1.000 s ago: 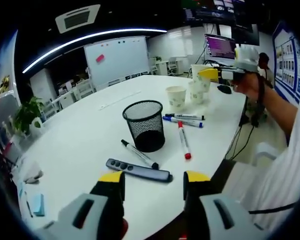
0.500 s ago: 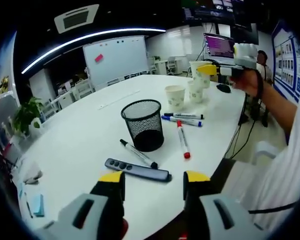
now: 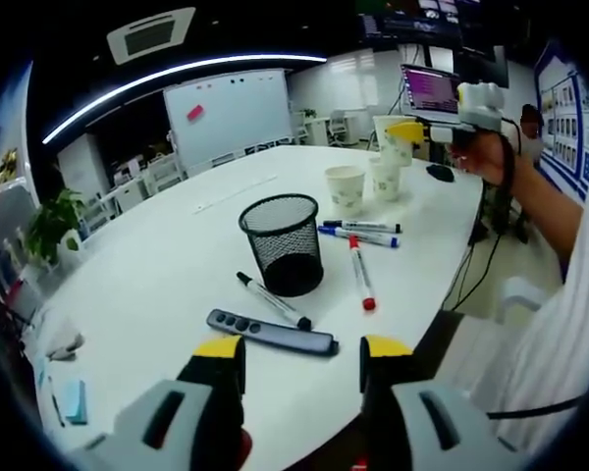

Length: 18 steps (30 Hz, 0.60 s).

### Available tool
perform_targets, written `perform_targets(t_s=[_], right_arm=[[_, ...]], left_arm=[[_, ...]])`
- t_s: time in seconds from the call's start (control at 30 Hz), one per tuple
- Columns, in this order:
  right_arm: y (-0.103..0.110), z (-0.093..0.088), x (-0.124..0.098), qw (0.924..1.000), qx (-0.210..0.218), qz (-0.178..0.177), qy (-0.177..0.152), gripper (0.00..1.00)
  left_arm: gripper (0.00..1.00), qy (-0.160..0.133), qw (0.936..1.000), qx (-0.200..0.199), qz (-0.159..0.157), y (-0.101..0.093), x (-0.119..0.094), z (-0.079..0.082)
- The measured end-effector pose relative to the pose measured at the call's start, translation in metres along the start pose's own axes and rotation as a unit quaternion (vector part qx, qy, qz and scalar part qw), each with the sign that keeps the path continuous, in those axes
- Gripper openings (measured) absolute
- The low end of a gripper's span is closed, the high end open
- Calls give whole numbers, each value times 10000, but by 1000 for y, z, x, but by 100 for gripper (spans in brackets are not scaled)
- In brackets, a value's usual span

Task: Place the scattered laser pointers and whiteboard markers into the pen holder and stack the scattered paper cups together

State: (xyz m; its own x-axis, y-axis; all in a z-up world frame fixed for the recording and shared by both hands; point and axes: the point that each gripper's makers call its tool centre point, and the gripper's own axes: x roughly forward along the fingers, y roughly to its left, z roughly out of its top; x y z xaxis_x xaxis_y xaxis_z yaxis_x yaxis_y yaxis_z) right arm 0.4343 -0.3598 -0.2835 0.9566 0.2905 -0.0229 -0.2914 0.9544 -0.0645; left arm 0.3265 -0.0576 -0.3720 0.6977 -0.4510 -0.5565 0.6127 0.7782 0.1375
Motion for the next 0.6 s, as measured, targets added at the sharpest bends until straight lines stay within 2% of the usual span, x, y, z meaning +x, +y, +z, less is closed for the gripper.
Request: perform_targets(t_s=[0.6], right_arm=[[-6,5,8,10000,-33,-41,-43,44]], left_arm=[[47,42,10000,18,-88,0,9,1]])
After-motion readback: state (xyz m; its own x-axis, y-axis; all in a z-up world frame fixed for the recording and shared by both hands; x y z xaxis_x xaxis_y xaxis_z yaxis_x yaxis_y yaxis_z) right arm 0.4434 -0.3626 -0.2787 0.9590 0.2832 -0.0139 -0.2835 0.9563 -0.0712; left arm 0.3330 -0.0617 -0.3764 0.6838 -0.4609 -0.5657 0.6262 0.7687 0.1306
